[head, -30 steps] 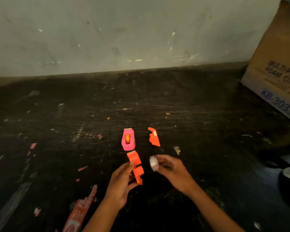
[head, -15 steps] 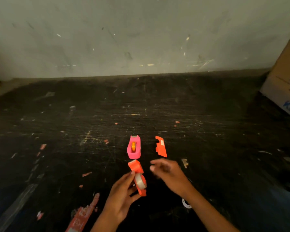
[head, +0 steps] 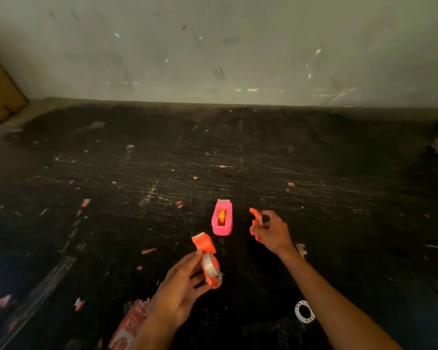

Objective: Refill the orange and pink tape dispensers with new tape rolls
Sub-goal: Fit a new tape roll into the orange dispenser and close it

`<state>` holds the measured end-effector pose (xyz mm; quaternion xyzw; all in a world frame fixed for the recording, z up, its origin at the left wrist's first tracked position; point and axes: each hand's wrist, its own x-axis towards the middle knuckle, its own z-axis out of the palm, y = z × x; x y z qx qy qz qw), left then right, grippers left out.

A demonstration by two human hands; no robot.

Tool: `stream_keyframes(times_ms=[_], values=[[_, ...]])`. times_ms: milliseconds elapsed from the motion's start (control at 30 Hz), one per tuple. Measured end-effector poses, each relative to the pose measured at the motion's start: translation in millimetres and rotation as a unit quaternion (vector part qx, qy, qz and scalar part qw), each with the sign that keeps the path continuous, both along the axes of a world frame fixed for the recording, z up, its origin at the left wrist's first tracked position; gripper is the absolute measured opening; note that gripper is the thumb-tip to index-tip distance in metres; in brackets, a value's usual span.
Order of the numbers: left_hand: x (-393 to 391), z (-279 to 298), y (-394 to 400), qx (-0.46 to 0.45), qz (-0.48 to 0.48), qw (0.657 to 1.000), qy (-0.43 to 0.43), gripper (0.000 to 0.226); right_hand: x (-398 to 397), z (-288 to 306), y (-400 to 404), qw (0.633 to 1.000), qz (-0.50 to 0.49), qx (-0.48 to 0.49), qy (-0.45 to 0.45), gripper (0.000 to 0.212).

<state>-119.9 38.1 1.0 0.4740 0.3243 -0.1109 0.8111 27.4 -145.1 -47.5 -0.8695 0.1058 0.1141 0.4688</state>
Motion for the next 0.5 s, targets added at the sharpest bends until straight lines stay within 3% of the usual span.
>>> stream_keyframes(times_ms=[67, 167, 333, 500], values=[[-1, 1, -4, -0.005, -0.003, 1.0, -0.001, 0.03, -32, 24, -2, 0.98, -0.019, 0.197, 0.027, 0.047], [-3, 3, -16, -0.008, -0.018, 1.0, -0.003, 0.036, -91, 58, -7, 0.939, 0.055, 0.337, 0.052, 0.036], [-15, 3, -36, 0.008, -0.091, 0.995, -0.028, 0.046, -148, 66, -15, 0.921, 0.064, 0.381, 0.043, 0.03], [-25, 3, -43, 0.009, -0.151, 0.987, -0.058, 0.037, -167, 62, -27, 0.934, 0.044, 0.354, 0.029, 0.032]])
